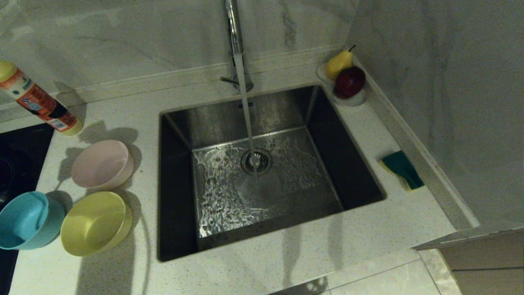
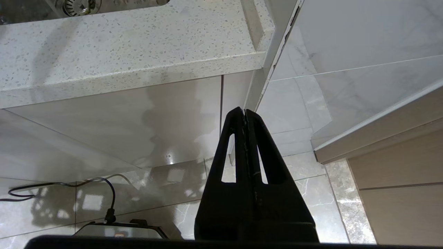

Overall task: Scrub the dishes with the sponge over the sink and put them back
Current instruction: Pick up a bowl and the sponge

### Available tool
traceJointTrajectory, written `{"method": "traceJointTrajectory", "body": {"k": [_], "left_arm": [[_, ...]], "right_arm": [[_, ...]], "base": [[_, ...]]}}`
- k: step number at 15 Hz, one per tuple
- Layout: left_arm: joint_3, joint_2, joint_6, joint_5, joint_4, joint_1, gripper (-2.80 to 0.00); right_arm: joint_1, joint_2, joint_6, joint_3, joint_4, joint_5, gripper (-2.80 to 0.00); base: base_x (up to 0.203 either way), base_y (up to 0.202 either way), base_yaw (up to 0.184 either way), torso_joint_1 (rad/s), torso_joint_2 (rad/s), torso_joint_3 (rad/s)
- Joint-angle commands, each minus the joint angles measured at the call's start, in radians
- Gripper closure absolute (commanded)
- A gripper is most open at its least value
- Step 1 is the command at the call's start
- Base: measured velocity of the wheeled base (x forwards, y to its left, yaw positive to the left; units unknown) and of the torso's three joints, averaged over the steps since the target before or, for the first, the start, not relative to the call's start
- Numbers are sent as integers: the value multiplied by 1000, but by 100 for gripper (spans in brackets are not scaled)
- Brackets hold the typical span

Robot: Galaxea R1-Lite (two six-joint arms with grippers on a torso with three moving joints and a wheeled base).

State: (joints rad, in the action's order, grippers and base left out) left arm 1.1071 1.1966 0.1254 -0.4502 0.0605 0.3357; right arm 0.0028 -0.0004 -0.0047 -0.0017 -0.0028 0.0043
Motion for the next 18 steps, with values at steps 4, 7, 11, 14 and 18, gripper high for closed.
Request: {"method": "traceJointTrajectory", "body": {"k": [4, 7, 11, 14, 18], "left_arm": [[10, 160, 50, 400, 11, 301, 0], [-50, 200, 55, 565, 13, 404, 0], [-125, 251, 68, 716, 27, 478, 0], [-129, 290, 105, 762, 81, 484, -280], [-165, 299, 109, 775, 91, 491, -280]], "right_arm": [[0, 0, 0, 0, 0, 0, 0], [0, 0, 0, 0, 0, 0, 0], [0, 0, 0, 0, 0, 0, 0], [0, 0, 0, 0, 0, 0, 0], [0, 0, -1, 0, 0, 0, 0]], "base": [[0, 0, 0, 0, 0, 0], [0, 0, 0, 0, 0, 0], [0, 0, 0, 0, 0, 0], [0, 0, 0, 0, 0, 0], [0, 0, 0, 0, 0, 0]]}}
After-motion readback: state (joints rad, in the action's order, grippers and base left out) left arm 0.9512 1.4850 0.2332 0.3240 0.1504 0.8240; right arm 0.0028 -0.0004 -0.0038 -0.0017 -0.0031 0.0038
